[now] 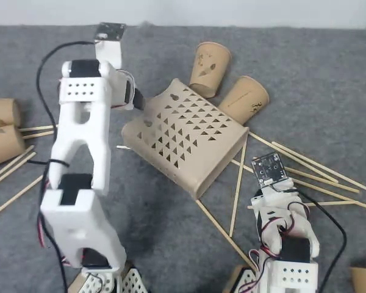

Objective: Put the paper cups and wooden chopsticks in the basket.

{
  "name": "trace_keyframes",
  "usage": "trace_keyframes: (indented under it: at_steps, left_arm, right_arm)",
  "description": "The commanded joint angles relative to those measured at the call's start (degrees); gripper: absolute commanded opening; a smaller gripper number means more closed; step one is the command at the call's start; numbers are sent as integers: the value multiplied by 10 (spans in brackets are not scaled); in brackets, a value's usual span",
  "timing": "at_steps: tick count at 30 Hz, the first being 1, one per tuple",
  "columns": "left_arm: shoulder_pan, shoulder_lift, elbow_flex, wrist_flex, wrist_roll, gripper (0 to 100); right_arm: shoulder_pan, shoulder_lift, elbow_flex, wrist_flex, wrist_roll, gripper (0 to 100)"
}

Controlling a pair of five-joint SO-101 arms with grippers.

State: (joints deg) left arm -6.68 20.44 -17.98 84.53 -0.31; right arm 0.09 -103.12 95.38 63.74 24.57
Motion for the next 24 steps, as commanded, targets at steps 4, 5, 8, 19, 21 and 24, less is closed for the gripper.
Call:
trace_keyframes:
  at_steps: [4,5,8,19,21,24]
  left_arm:
    - [12,55,-53,-6,26,193]
    - [17,61,-56,1,26,193]
    - [31,69,-56,11,26,192]
    - [35,81,-28,3,40,156]
    - [33,82,-27,4,40,120]
    - [34,81,-14,1,39,105]
  right_arm:
    - [3,-9,5,-6,11,13]
    - [3,-9,5,-6,11,12]
    - [3,-9,-5,-5,5,9]
    - [-72,-5,-222,27,-31,9]
    - [-95,18,-228,5,-34,9]
    - [-95,96,-229,-69,-95,9]
